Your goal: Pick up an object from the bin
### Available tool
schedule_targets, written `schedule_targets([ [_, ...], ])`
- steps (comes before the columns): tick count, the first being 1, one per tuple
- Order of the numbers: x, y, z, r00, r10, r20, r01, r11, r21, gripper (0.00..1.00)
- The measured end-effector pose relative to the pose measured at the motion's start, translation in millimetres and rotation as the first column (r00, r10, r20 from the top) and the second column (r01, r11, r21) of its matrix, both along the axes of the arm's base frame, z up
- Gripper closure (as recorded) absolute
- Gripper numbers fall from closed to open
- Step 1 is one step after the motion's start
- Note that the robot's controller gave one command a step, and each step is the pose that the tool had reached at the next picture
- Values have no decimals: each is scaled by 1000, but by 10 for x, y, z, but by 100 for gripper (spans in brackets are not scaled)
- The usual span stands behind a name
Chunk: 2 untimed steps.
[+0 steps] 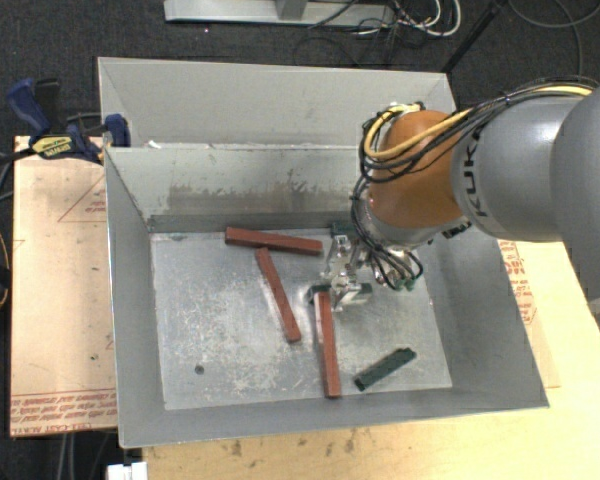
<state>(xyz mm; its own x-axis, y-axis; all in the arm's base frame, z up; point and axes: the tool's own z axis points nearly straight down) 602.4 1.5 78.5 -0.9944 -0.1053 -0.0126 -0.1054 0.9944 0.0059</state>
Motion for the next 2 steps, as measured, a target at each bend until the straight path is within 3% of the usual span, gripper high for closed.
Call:
schedule_targets([
  [1, 0, 0, 0, 1000, 0, 0, 0, 1000, 0, 100],
  [2, 48, -71, 1603, 989, 148, -5, -148, 989, -7, 100],
])
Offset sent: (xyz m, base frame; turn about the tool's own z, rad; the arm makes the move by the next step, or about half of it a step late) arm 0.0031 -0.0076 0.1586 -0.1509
